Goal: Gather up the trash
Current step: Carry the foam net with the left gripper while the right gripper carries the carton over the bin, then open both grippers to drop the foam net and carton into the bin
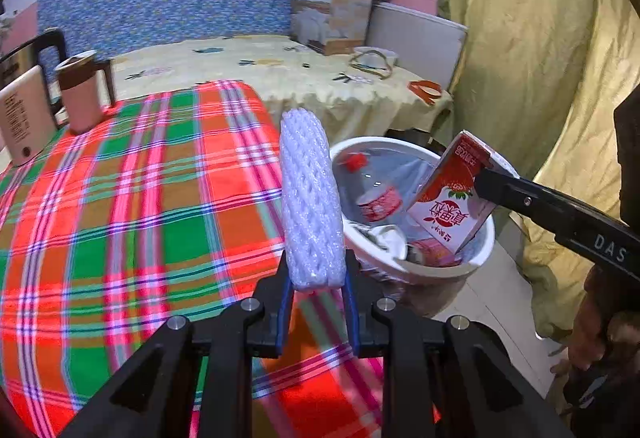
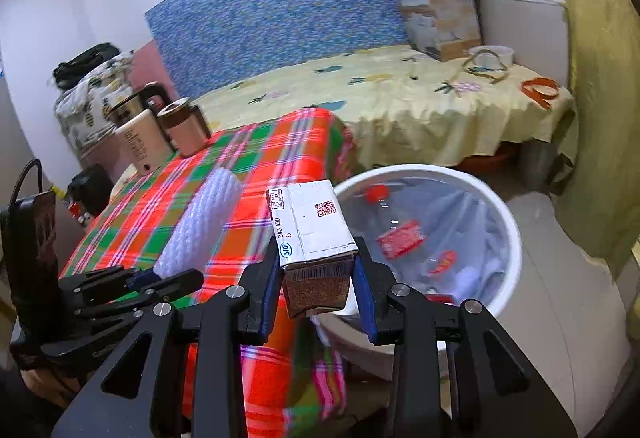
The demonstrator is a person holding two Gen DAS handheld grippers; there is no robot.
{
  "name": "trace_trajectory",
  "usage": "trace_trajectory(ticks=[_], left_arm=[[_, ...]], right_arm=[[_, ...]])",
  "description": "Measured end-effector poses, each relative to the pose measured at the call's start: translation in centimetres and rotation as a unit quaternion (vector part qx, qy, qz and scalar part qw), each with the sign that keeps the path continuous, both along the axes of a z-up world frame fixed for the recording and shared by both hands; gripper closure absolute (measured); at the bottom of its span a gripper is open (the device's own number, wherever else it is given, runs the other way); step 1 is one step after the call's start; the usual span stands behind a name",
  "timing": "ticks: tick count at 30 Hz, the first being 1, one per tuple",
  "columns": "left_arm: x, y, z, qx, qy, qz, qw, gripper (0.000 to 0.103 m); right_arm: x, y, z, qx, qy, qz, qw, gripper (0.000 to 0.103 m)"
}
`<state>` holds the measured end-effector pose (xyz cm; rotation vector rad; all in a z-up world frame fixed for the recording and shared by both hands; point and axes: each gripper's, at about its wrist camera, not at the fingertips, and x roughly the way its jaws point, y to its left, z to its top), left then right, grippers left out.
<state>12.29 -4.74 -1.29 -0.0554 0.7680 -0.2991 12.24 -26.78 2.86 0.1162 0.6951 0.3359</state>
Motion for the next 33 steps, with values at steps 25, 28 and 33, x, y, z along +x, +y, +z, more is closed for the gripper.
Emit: trace_trajectory(ticks=[25, 28, 33], left_arm=[[4.9, -7.5, -2.3, 0.008, 0.036, -0.070, 0.9969, 0.080], [5.5, -7.9, -2.8, 0.009, 0.044, -0.072, 0.9964, 0.080], [6.4, -8.4, -3.4, 0.009, 0.051, -0.075, 0.9959, 0.079]], right_arm=[[1.8, -5.1, -3.5, 0.022, 0.043, -0.064, 0.997, 0.068], [2.1, -5.1, -3.8, 0.017, 0.048, -0.066, 0.997, 0.068], [2.8, -5.1, -4.5, 0.008, 0.061, -0.071, 0.996, 0.068]])
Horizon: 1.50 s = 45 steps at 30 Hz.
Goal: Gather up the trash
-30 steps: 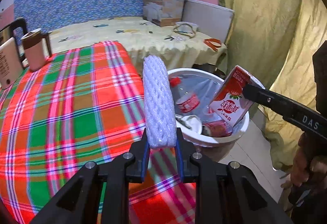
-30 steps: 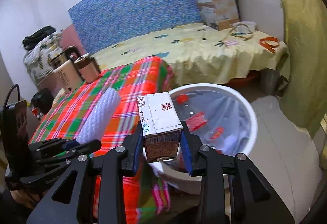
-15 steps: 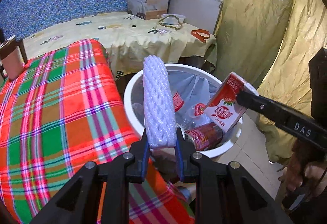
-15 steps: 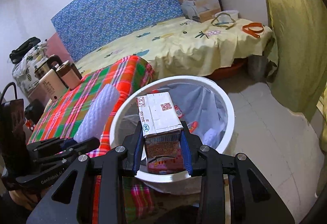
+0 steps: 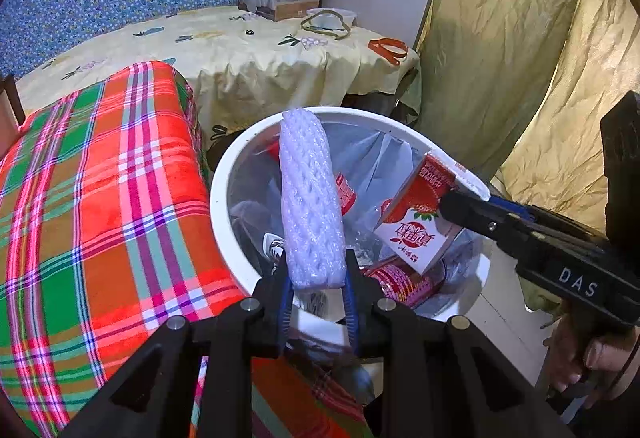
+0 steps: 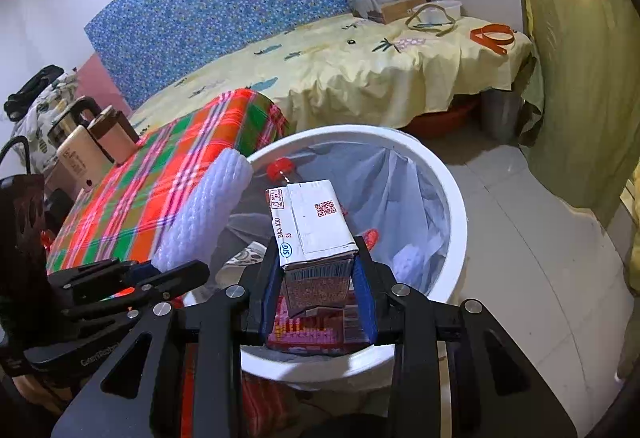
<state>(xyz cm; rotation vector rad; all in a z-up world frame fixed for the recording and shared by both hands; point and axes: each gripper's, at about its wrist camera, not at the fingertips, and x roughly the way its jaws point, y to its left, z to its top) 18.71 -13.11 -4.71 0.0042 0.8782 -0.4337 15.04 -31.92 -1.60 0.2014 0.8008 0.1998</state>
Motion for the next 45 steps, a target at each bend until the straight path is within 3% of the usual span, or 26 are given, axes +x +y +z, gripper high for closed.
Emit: trace_trajectory(ticks=[7, 12, 16, 22, 45], left_arm=[[0.7, 0.1, -0.6, -0.006, 0.008, 0.004, 0.9999, 0.077], [0.7, 0.1, -0.3, -0.010, 0.000, 0.004, 0.9999, 0.067], [0.5, 0.4, 0.3, -0.017, -0.010, 0.006, 0.9998, 0.062], [-0.3, 1.2, 1.1, -0.023, -0.019, 0.012, 0.9995, 0.062], [-7.8, 5.4, 4.0, -0.020, -0.072, 0.053, 0.9958, 0.061]], right_arm=[[0.5, -0.2, -0.3, -0.001, 0.012, -0.001, 1.000, 0.067], [0.4, -0.2, -0.1, -0.009, 0.012, -0.006, 1.000, 0.067], [0.2, 0.0, 0.4, -0.012, 0.002, -0.009, 1.000, 0.057], [-0.7, 0.3, 1.3, -0.020, -0.016, -0.010, 1.000, 0.050], [-6.3, 4.9, 4.0, -0.033, -0.066, 0.040, 0.996, 0.049]])
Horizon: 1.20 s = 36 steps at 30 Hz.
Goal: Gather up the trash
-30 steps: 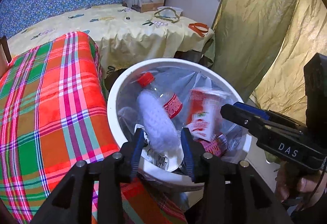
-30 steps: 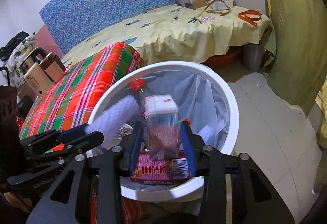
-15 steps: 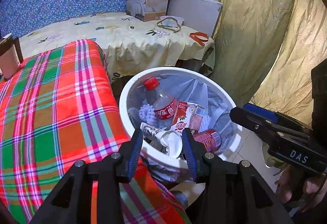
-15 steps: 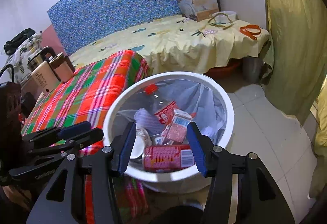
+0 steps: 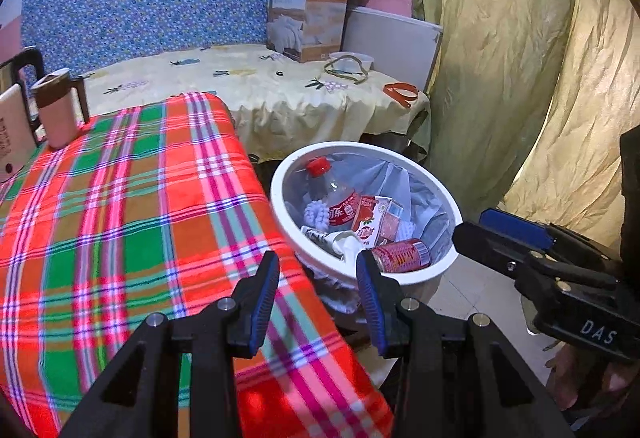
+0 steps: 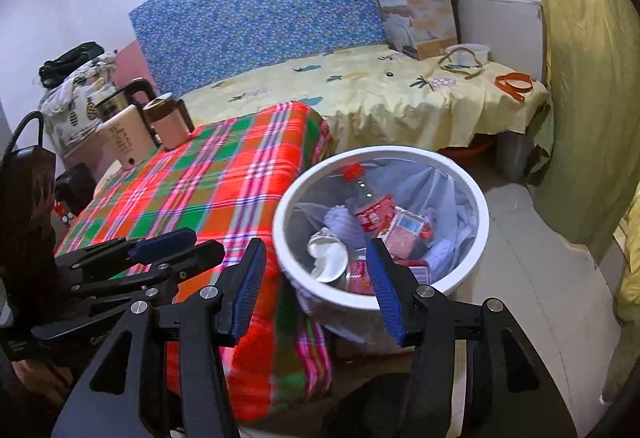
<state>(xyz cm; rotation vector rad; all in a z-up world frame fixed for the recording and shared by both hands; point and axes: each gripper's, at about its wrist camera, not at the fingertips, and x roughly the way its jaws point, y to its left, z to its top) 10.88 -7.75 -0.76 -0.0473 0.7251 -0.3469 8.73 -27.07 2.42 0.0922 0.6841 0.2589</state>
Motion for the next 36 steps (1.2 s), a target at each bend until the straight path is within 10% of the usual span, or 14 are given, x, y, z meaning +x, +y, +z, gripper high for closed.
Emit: trace_trajectory(ticks=[36], left_arm=[[-6.3, 2.3, 0.8, 0.003, -0.032, 0.027, 0.9991, 0.061]], right_arm=[[-5.0, 2.4, 0.6, -0.035, -0.037, 0.001, 0.999, 0.049]])
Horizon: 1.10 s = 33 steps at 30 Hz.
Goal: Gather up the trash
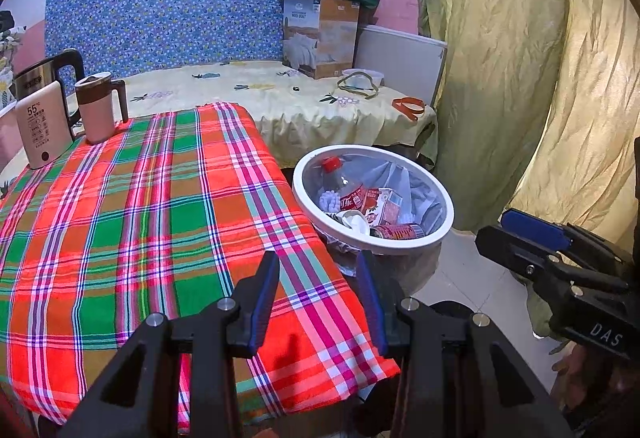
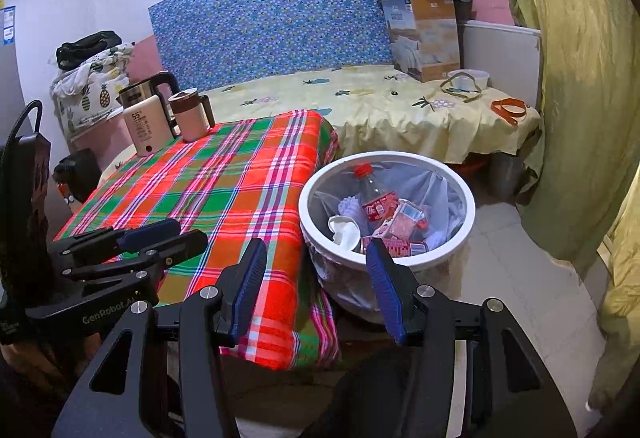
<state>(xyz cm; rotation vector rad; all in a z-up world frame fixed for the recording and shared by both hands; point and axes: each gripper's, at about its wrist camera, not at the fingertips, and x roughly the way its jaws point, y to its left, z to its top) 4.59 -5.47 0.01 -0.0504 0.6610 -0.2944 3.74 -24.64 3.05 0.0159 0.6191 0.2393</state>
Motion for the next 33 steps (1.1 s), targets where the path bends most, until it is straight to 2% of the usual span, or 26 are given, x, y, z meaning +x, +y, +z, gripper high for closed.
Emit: trace_trajectory(ticks=[33], left_arm=[[-0.24, -0.02, -0.41, 0.001, 0.005, 0.001, 1.0000, 0.061]], right_arm=[[-0.14, 0.03, -0.16, -0.001, 0.003, -0.001, 1.000, 0.049]])
